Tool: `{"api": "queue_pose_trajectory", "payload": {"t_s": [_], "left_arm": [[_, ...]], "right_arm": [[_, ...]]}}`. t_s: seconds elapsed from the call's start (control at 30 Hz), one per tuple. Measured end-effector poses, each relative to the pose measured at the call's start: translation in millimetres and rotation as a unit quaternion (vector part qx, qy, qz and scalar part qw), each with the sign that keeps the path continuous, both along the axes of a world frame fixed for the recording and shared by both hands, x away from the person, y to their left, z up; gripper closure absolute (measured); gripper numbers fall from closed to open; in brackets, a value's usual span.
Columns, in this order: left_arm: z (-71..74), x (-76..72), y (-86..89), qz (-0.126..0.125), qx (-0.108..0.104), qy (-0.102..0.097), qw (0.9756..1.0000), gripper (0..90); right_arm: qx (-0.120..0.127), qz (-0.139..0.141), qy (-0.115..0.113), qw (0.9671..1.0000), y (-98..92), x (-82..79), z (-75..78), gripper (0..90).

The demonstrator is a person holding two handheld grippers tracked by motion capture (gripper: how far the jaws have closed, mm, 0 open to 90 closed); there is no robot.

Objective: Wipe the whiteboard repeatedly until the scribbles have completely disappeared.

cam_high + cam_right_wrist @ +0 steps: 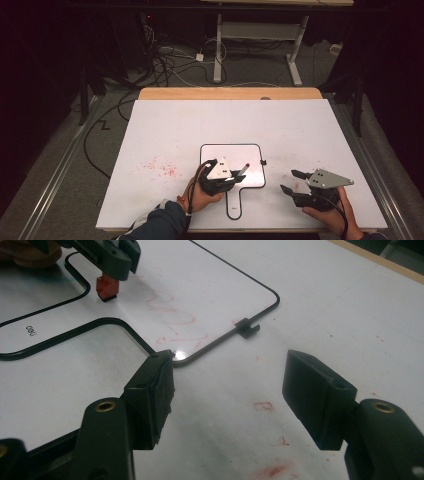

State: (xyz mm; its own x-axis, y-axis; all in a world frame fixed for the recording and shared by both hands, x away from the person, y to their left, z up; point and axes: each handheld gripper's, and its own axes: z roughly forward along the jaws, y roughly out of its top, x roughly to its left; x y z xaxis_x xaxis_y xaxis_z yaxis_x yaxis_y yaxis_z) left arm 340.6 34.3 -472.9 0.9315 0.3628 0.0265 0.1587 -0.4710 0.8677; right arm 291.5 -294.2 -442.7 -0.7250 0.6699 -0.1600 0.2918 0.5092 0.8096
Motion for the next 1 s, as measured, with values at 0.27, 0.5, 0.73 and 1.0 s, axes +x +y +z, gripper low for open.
{"api": "queue_pose_trajectory", "payload": {"t_s": [0.27,0.5,0.73,1.0], "left_arm": [[-1.5,7.0,43.0,0.046,0.002,0.007,0.9989,78.5],[-3.0,24.5,49.5,0.065,-0.008,0.016,0.9977,78.5],[3.3,31.4,25.0,0.053,0.008,0.007,0.9986,78.4],[19.4,31.2,-17.5,0.014,-0.006,-0.009,0.9998,78.4]], "right_arm": [[-0.003,0.003,0.0,1.0,0.7,0.8,-0.3,38.3],[-0.004,0.007,0.002,1.0,3.3,1.5,-1.0,38.4],[-0.005,0.008,0.005,0.9999,3.2,2.4,-2.3,38.3],[-0.001,0.003,0.005,1.0,1.5,3.1,-2.4,38.4]]}}
